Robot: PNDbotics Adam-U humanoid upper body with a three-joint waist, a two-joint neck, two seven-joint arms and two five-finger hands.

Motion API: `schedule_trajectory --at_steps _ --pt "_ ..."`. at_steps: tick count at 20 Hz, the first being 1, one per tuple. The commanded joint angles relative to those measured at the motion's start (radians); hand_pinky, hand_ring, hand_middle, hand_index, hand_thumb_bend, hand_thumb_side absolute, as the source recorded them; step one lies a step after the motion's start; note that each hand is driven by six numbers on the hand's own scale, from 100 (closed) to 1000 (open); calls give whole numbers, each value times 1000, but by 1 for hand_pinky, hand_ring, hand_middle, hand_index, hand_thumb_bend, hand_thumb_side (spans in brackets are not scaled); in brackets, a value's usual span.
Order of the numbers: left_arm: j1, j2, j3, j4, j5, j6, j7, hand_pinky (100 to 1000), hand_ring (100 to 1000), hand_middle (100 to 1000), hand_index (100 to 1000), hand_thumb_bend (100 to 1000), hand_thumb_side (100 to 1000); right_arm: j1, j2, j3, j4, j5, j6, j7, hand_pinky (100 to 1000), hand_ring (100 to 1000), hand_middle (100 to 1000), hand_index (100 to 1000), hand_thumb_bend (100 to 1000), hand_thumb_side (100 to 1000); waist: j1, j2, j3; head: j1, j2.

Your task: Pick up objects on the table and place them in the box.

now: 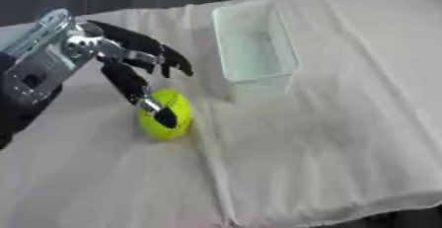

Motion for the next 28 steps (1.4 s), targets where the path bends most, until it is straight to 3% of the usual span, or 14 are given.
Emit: schedule_trajectory --at_steps 1,6,10,11,20,26,27,28 --pt "-22 5 -8 18 -8 -10 0 753 858 1000 1000 844 958 -17 -23 -6 -7 -3 -1 0 591 697 745 908 100 1000 -2 -10 -2 -17 -3" --pt "-12 0 -34 48 -36 -30 0 811 906 1000 1000 865 961 -20 -22 -7 -5 -4 -1 0 591 698 745 909 100 1000 1 -10 -4 -25 -3" --pt "7 6 -48 29 -133 -64 0 841 945 1000 1000 920 966 -22 -21 -9 -4 -5 -1 -2 590 698 745 909 100 1000 3 -10 -5 -28 -3" --pt "15 7 -53 24 -153 -75 0 840 945 1000 1000 883 984 -22 -21 -9 -3 -5 -1 -2 590 698 745 909 100 1000 2 -10 -5 -29 -3" --pt "58 11 -83 2 -199 -113 0 840 948 1000 1000 870 993 -23 -19 -12 2 -7 -1 -4 590 698 745 909 100 1000 2 -13 0 -29 -3" --pt "81 -19 -75 -1 -241 -116 0 809 925 1000 1000 839 931 -25 -16 -13 4 -9 -1 -4 590 698 744 908 100 1000 -1 -11 1 -31 -3" --pt "85 -24 -72 2 -248 -116 0 772 906 1000 1000 841 868 -25 -16 -14 3 -9 -1 -4 590 698 744 908 100 1000 -2 -11 1 -31 -3" --pt "88 -29 -69 5 -253 -116 0 772 906 1000 1000 841 868 -25 -16 -14 3 -10 -2 -4 590 698 744 908 100 1000 -2 -10 0 -31 -3"
